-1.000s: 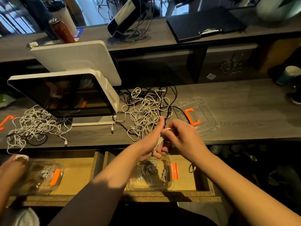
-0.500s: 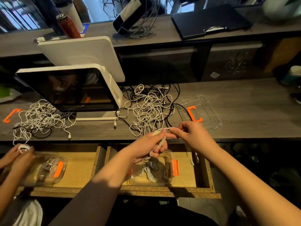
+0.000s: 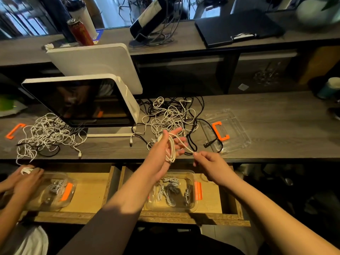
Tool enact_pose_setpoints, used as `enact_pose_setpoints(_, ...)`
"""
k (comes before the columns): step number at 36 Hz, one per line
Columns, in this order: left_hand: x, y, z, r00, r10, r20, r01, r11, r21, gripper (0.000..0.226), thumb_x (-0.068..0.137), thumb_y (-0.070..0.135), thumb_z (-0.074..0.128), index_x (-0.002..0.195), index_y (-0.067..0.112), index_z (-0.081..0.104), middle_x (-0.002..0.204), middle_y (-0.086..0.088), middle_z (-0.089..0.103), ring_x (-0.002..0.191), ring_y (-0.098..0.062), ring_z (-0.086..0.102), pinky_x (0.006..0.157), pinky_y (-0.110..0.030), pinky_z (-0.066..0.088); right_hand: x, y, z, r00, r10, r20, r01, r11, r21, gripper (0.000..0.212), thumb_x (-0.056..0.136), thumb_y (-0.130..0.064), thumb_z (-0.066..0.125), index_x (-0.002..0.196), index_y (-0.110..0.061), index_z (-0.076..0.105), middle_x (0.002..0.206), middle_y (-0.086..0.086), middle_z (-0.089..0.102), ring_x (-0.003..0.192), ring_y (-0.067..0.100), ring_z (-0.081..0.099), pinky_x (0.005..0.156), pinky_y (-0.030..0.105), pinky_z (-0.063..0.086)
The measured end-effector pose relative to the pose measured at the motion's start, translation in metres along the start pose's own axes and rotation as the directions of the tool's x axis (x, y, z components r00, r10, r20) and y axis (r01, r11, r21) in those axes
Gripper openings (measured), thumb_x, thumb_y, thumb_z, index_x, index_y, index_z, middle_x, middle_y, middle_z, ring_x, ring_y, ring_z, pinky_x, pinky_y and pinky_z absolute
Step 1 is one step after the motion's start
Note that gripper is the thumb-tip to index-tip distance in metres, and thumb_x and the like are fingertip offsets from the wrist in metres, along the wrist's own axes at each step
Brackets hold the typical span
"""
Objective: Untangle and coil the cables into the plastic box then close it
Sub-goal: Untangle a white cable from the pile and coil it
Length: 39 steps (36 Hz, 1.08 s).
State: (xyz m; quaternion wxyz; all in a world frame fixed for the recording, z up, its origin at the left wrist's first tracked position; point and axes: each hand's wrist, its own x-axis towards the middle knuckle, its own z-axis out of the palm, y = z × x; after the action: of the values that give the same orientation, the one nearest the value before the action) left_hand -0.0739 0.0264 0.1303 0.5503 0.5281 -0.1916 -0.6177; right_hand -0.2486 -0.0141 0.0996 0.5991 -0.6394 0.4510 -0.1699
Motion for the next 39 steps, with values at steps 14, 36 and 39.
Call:
enact_pose_setpoints(14,0.013,0.003,-0.003,0.991,0.01,-0.137,-0.065,0.912,-0.406,0.05,0.107,0.051,0.026,0.13,0.022,0.06,0.067,0.003,0.051,0.055,-0.007,0.044,0.053,-0.02,0.039,-0.006,0.008,0.043,0.99,0.01,0.142,-0.019,0.998,0.064,0.039,0.083,-0.063,0.05,0.101,-0.038,0.075,0.085,0.028,0.068,0.07,0.024,0.054,0.065,0.039,0.041)
enact_pose_setpoints(36,0.004,-0.005,-0.015,0.939,0.3,-0.166,-0.114,0.73,0.674,0.047,0.108,0.047,0.029,0.111,0.028,0.071,0.077,0.004,0.044,0.065,-0.004,0.041,0.065,-0.028,0.034,-0.032,-0.035,0.052,0.942,-0.167,0.29,0.255,0.919,-0.3,0.028,0.102,-0.02,0.043,0.112,-0.023,0.069,0.067,-0.008,0.059,0.06,0.004,0.05,0.061,0.031,0.041)
enact_pose_setpoints(39,0.002,-0.001,-0.018,0.991,0.116,-0.063,-0.042,0.731,0.681,0.055,0.104,0.057,0.026,0.11,0.031,0.074,0.067,0.008,0.043,0.062,-0.007,0.045,0.062,-0.027,0.035,-0.028,-0.043,0.043,0.928,-0.256,0.273,0.354,0.835,-0.422,0.023,0.105,-0.026,0.042,0.115,-0.025,0.063,0.086,-0.008,0.067,0.077,0.005,0.06,0.075,0.039,0.051)
